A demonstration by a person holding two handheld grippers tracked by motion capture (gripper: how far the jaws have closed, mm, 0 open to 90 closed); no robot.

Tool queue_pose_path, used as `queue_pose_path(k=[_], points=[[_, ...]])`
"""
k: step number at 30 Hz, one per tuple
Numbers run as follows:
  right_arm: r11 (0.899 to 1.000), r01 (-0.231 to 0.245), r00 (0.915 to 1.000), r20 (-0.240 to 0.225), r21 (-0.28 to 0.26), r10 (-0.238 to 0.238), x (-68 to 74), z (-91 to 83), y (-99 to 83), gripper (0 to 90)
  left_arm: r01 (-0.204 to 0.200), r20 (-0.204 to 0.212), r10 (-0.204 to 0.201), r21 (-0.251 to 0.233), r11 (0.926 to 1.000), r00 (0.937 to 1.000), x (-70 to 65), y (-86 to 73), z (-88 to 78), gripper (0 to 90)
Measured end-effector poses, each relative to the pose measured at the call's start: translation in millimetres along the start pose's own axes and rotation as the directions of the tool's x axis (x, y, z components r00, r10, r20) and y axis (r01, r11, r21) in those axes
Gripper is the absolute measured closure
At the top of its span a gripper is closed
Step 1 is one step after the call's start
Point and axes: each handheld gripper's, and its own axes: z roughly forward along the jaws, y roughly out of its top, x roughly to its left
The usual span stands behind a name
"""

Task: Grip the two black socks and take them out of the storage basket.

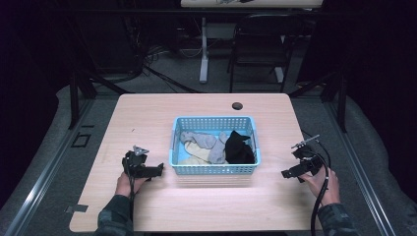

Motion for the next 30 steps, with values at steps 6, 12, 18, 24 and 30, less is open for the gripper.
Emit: queue_pose_path(k=[6, 12, 18, 24, 30], points=[[1.0, 0.002, 1.0, 0.004, 0.001, -0.002, 0.0, -1.4, 0.5, 0.5, 0.0, 0.0, 0.0, 0.0, 1.0, 1.0, 0.0, 0.0, 0.0, 0.7], [1.0, 0.009, 1.0, 0.002, 0.007, -0.009, 0.1, -2.5, 1.2, 0.6, 0.0, 0.0, 0.0, 0.0, 1.0, 1.0, 0.0, 0.0, 0.0, 0.7], [1.0, -0.002, 1.0, -0.006, -0.014, 0.002, 0.6, -6.7, 1.9, 0.6, 0.0, 0.0, 0.0, 0.0, 1.0, 1.0, -0.1, -0.1, -0.1, 0.7], [0.999, -0.02, 0.999, -0.042, -0.037, 0.019, -2.0, -12.8, 5.5, 1.0, 0.0, 0.0, 0.0, 0.0, 1.0, 1.0, -0.1, -0.1, -0.1, 0.7], [0.996, 0.01, 0.9974, -0.07, -0.094, -0.017, 7.1, -33.2, 14.8, 1.2, 0.0, -0.001, 0.0, 0.0, 1.0, 1.0, -0.1, -0.1, -0.1, 0.7]])
